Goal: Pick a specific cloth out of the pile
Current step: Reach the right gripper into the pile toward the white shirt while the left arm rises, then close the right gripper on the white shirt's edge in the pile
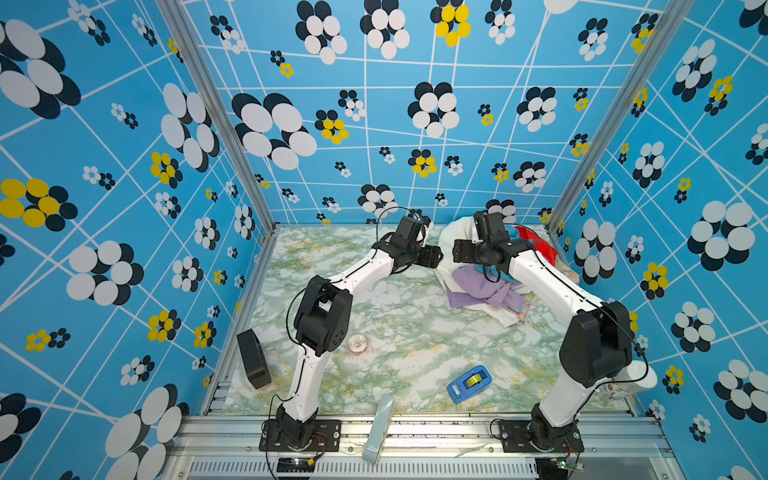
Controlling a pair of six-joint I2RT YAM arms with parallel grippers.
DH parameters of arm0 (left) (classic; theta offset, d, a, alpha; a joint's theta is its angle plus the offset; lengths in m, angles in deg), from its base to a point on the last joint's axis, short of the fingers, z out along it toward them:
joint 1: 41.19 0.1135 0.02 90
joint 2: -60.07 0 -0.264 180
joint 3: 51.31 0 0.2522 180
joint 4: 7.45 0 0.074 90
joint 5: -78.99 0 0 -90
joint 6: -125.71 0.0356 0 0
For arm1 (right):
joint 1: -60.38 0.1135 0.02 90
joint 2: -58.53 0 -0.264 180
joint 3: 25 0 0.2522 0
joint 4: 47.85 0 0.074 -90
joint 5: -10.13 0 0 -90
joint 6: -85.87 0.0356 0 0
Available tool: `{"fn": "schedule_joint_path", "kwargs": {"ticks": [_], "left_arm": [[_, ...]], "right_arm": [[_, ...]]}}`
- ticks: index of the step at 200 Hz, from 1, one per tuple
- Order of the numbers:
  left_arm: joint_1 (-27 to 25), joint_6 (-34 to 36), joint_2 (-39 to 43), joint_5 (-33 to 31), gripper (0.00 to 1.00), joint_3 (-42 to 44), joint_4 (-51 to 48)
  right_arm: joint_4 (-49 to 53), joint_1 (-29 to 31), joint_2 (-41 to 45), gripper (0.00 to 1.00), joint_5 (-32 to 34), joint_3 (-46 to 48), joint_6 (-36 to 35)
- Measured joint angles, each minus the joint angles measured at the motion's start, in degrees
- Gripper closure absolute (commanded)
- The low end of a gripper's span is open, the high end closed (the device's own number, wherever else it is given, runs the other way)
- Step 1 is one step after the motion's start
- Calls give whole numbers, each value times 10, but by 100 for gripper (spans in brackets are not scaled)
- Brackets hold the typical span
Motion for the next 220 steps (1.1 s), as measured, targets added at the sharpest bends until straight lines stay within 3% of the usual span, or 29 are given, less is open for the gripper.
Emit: {"fn": "schedule_joint_path", "kwargs": {"ticks": [75, 118, 164, 220], "left_arm": [[12, 5, 114, -28, 17, 139, 29], [61, 5, 202, 76, 17, 192, 71], [75, 11, 260, 135, 16, 236, 80], [74, 12, 336, 147, 14, 304, 96]], "right_arm": [[-10, 0, -147, 15, -59, -108, 28], [52, 0, -205, 18, -48, -188, 34], [113, -4, -205, 19, -2, -188, 30], [129, -52, -187, 22, 10, -118, 32]]}}
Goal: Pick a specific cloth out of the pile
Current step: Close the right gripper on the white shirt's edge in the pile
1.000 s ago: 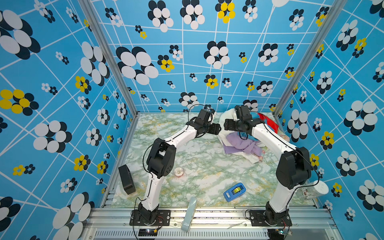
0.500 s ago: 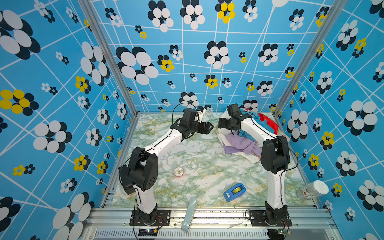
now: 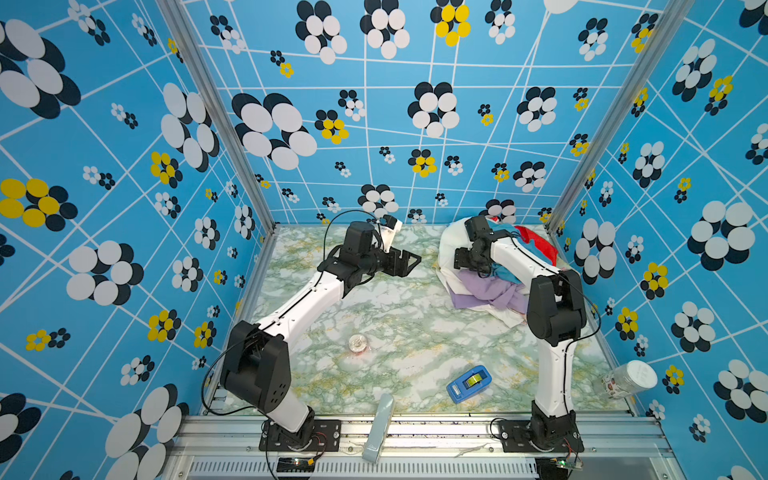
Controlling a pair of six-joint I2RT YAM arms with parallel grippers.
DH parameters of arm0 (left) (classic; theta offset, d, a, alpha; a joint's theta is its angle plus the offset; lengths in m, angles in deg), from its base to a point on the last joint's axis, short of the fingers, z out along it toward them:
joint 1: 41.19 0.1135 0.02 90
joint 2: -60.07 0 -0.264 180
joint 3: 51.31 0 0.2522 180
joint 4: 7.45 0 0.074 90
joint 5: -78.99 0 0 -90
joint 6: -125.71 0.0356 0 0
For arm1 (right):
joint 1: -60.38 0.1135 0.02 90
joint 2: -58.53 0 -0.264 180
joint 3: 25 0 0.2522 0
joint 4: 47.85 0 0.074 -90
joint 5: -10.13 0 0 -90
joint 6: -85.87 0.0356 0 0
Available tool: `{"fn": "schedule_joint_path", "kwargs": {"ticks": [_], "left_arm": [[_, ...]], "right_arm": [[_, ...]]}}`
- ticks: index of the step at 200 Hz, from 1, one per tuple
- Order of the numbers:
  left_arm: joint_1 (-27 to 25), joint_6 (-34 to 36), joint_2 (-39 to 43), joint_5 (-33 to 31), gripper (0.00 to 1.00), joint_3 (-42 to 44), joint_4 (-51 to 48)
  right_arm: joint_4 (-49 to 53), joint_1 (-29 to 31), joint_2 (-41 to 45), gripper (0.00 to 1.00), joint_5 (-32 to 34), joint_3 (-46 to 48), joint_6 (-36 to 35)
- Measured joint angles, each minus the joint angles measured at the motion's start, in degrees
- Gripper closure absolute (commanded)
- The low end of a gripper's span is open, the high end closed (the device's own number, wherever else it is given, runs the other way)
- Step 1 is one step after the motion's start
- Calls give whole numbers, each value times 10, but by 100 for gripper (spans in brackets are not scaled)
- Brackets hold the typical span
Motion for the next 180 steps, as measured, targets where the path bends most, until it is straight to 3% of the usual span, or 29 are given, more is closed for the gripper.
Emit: {"fn": "schedule_joint_path", "kwargs": {"ticks": [72, 135, 180], "left_arm": [[0, 2, 44, -11, 13, 30, 18], [0, 1, 46, -13, 13, 40, 30], [0, 0, 53, -14, 13, 52, 32]], "right_arm": [[17, -31, 83, 23, 56, 43, -3], [33, -47, 92, 23, 107, 56, -21], [14, -37, 137, 20, 92, 100, -40]]}}
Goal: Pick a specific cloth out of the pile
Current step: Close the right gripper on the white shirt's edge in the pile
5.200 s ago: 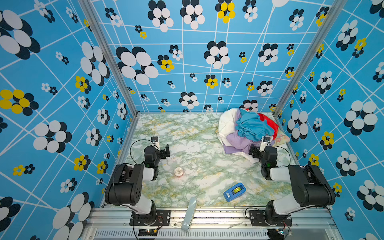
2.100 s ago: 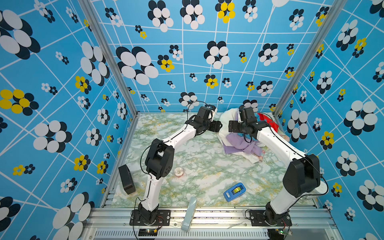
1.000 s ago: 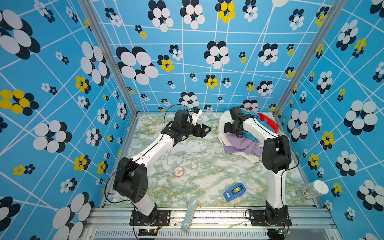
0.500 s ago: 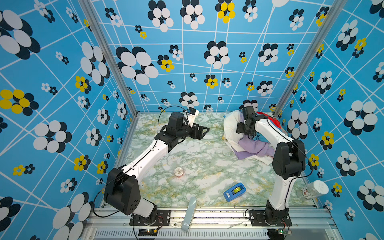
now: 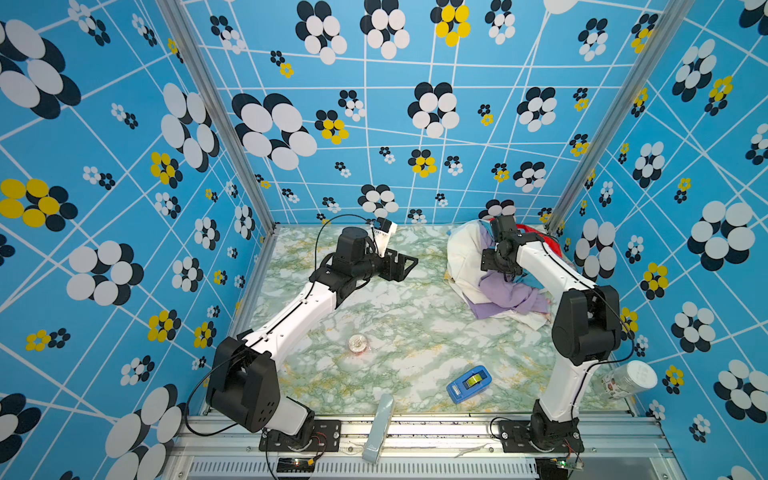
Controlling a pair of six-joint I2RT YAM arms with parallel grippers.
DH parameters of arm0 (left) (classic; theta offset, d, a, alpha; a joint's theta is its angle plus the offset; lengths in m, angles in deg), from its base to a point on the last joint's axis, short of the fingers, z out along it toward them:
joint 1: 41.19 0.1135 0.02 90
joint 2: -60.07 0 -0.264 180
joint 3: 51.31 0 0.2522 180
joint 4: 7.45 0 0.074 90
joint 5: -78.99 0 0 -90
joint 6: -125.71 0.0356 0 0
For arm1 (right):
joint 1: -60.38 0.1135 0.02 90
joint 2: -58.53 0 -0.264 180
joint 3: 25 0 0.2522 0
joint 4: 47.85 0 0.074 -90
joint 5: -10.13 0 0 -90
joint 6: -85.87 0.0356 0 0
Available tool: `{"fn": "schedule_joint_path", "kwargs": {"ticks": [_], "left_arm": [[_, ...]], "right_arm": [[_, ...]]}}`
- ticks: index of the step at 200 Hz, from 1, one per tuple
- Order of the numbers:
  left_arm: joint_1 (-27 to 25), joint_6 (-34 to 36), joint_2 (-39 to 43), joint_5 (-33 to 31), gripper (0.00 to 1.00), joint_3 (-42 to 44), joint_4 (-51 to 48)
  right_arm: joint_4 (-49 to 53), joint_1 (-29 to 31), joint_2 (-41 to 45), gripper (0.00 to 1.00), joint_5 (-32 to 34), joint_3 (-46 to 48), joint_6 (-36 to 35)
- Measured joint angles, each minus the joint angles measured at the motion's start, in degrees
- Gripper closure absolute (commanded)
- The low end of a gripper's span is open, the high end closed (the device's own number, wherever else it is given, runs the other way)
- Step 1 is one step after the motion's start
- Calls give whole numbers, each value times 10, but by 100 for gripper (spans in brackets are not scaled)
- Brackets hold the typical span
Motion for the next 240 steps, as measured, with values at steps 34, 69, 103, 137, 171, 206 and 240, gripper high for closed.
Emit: {"fn": "schedule_joint_path", "kwargs": {"ticks": [34, 69, 103, 137, 171, 206, 240], "left_arm": [[0, 0, 15, -2, 13, 6, 6], [0, 0, 32, -2, 13, 17, 14], [0, -1, 43, -4, 13, 30, 15], [0, 0, 53, -7, 12, 47, 15], [0, 2, 55, -15, 12, 53, 14], [0, 2, 55, -14, 12, 53, 15], [0, 2, 55, -14, 12, 53, 15]], "right_arm": [[-18, 53, 38, 18, -2, -2, -24], [-28, 102, 24, 18, -13, -49, -38], [-29, 114, -57, 22, -10, -125, -40], [-7, 115, -162, 25, 1, -181, -33], [29, 122, -227, 23, 36, -214, -16], [47, 138, -229, 22, 91, -218, -9], [48, 142, -229, 23, 115, -218, -7]]}}
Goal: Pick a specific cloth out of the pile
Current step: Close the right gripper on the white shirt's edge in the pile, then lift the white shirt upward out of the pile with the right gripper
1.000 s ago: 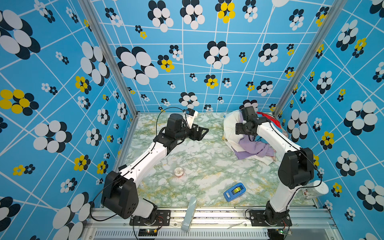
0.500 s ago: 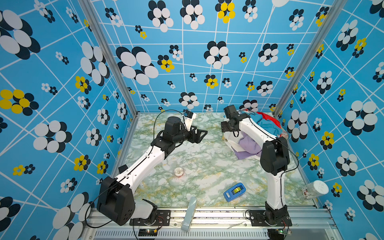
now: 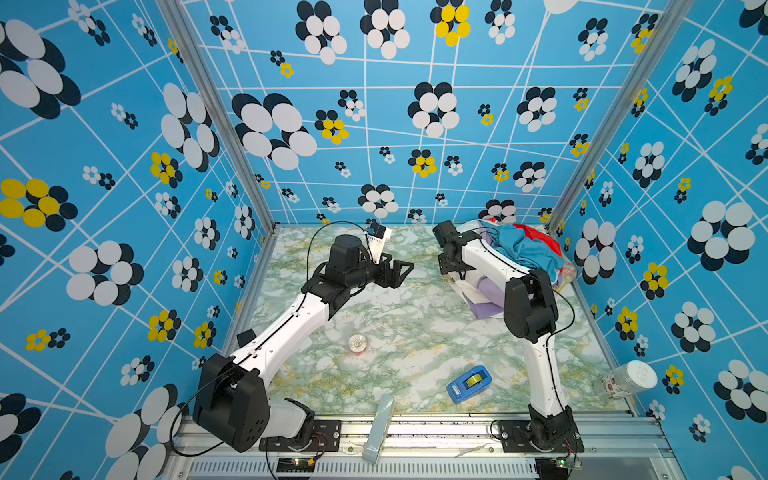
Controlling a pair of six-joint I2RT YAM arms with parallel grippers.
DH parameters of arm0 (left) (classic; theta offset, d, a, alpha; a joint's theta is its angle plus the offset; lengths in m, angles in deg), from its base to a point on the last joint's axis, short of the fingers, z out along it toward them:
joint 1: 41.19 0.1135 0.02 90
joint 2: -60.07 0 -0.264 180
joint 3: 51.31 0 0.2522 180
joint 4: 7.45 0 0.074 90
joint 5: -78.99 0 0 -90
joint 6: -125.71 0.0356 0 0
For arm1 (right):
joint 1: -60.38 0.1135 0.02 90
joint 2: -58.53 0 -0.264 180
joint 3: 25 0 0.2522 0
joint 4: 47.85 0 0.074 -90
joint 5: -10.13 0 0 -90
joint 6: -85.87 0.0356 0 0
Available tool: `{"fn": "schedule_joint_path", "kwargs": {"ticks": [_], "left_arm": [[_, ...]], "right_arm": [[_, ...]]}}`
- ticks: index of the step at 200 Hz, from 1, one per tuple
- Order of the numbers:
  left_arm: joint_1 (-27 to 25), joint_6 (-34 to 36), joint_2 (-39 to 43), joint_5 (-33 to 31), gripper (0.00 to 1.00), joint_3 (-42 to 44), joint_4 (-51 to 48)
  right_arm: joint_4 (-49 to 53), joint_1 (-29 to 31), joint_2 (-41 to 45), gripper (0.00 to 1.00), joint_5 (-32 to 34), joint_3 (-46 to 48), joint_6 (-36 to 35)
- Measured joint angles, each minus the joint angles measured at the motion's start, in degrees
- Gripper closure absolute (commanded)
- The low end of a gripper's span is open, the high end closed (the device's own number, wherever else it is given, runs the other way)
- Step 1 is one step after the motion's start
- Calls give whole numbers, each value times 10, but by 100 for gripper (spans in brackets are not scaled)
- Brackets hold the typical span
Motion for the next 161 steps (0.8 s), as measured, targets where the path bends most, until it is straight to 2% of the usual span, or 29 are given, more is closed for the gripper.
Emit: {"fn": "schedule_joint_path", "kwargs": {"ticks": [27, 35, 108, 161], "left_arm": [[0, 0, 0, 0, 12, 3, 0], [0, 0, 0, 0, 12, 3, 0], [0, 0, 24, -9, 12, 13, 0], [0, 0, 25, -9, 12, 14, 0]], "right_arm": [[3, 0, -10, 26, 8, -11, 2], [3, 0, -13, 31, 8, -11, 3], [2, 0, -18, 100, 4, -11, 18], [-2, 0, -3, 100, 4, 2, 19]]}}
